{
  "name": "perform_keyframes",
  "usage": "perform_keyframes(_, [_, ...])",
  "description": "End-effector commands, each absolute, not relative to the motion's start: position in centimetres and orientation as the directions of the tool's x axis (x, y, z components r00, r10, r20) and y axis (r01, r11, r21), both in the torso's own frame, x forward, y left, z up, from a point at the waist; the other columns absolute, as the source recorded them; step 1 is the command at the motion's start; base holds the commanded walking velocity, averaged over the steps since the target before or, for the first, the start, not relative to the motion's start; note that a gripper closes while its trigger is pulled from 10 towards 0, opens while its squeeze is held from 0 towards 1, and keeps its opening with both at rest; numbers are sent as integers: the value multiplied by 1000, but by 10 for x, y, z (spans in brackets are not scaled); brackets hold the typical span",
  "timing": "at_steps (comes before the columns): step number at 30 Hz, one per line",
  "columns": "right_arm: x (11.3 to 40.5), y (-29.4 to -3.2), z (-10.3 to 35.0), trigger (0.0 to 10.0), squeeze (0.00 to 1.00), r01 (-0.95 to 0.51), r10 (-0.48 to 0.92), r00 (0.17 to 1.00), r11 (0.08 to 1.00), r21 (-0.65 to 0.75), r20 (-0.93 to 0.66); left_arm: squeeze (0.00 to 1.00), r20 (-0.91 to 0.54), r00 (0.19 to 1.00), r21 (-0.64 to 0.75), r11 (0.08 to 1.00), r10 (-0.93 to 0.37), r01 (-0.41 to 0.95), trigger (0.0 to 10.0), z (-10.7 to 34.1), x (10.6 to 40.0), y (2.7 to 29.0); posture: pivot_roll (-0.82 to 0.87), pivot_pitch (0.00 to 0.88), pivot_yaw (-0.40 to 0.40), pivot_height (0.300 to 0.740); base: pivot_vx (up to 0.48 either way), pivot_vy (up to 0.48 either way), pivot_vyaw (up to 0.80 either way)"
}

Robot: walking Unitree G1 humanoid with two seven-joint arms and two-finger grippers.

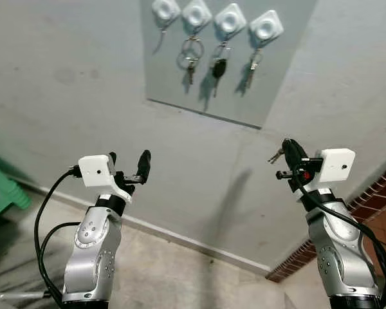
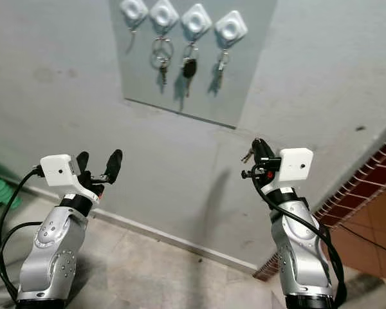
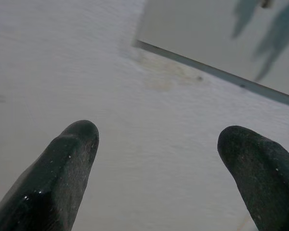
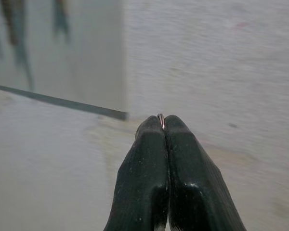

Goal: Hang keys on a hook

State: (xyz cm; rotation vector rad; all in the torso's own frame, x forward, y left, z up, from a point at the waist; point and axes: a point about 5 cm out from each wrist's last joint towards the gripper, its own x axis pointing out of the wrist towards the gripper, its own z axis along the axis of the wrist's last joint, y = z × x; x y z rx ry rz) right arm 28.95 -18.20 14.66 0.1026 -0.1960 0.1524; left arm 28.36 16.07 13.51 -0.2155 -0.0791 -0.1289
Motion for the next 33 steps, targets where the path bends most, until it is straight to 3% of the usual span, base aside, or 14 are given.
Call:
perform_keyframes(1, [290,-185,147,10000,0,-157,137,971,984,88,197,0,87,988,-199,970,-124,139,10000,135,283,160,23,74,-68,740,0,0,-719])
perform_keyframes(33, [289,-185,146,10000,0,-154,135,972,985,84,194,0,89,986,-198,967,-143,158,10000,135,284,157,13,60,-62,740,0,0,-713])
